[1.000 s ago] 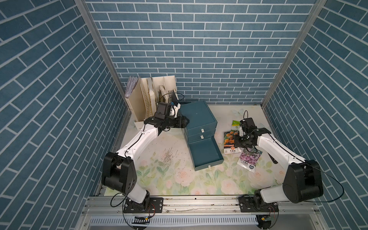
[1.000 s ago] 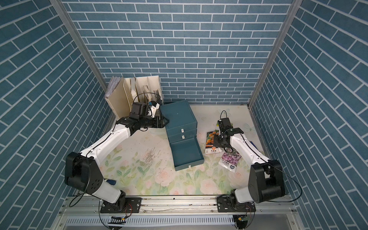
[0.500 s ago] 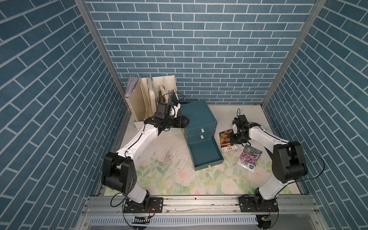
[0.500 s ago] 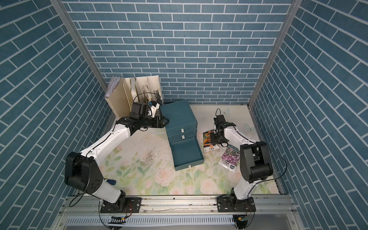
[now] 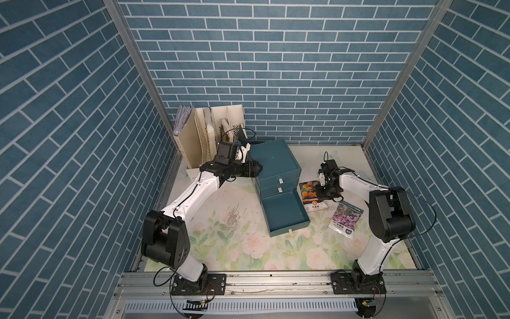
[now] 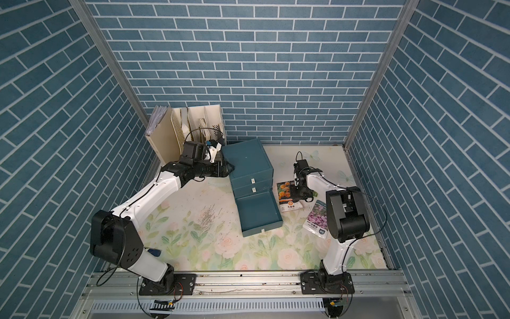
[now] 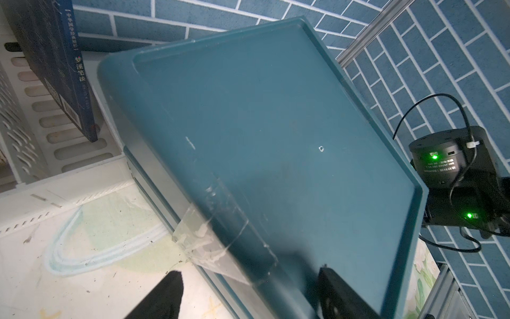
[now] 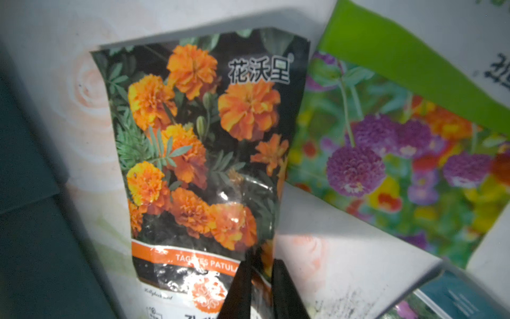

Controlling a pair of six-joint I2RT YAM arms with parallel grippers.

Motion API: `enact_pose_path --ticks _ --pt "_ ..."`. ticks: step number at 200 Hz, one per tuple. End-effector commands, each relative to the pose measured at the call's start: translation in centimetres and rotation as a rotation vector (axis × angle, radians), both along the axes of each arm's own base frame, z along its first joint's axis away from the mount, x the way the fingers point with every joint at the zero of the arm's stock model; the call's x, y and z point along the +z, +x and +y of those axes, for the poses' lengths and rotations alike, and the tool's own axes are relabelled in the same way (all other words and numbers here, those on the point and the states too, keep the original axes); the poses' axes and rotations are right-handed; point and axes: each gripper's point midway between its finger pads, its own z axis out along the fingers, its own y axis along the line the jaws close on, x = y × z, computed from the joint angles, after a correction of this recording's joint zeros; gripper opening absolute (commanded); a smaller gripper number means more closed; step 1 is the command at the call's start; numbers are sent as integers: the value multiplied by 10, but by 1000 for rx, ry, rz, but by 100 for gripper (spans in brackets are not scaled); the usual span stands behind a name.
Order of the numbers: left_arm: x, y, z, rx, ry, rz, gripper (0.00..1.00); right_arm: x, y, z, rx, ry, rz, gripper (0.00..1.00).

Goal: Take the seed bags out of the drawer
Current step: Place the seed packet at the center of the board.

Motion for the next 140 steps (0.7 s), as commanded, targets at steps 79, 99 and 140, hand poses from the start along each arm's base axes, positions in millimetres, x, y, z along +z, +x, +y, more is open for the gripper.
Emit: enact_pose_path --ticks 79,99,140 --pt "-68 -26 31 45 181 222 81 74 -22 16 -1 130 -118 53" --pt "-68 -26 32 46 183 225 81 81 -45 33 35 181 -102 57" --pt "-67 -26 32 44 183 221 81 92 -103 76 118 262 -60 61"
